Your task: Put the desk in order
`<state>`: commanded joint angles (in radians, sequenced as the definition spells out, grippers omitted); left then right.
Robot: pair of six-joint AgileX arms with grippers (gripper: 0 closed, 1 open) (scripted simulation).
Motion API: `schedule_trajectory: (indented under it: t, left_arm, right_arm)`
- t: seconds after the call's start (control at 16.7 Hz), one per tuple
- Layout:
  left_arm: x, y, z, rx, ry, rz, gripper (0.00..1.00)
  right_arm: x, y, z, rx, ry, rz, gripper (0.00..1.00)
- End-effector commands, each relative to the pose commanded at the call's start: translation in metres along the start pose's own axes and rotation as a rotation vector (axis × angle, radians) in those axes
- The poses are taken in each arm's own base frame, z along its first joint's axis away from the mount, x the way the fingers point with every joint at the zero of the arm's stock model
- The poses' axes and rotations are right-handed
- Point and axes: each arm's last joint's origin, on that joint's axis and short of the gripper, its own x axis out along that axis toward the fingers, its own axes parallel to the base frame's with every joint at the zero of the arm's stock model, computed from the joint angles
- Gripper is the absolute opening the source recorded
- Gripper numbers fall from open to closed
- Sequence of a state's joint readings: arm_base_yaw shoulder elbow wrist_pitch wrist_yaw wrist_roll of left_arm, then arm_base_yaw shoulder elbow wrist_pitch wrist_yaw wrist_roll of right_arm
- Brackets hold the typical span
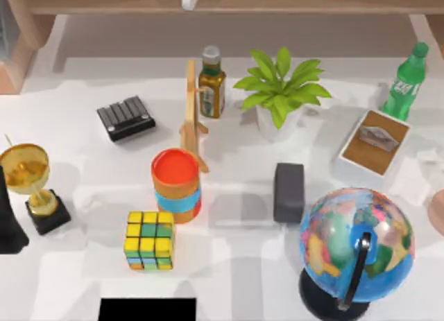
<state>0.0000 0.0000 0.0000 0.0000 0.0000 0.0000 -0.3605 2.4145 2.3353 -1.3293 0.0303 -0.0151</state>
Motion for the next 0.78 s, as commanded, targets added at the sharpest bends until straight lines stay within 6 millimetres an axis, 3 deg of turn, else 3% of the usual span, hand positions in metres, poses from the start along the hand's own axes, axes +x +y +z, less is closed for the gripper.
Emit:
schedule_trajectory:
  t: [0.18,0.42,0.6,0.78]
  left_arm:
    - [0.0,0.0,0.0,0.0,0.0,0.0,1.0]
    - [0.0,0.0,0.0,0.0,0.0,0.0,1.0]
    - [0.0,0.0,0.0,0.0,0.0,0.0,1.0]
    - [0.0,0.0,0.0,0.0,0.0,0.0,1.0]
  right_arm:
    - [-0.051,0.029,-0.015,0.05,-0.058,-0.004,0.0]
    - [-0.102,0.093,-0.05,0.089,-0.101,0.017,0.0]
    - [-0.124,0.155,-0.085,0.084,-0.108,0.049,0.0]
    - [-0.132,0.225,-0.129,0.045,-0.1,0.09,0.0]
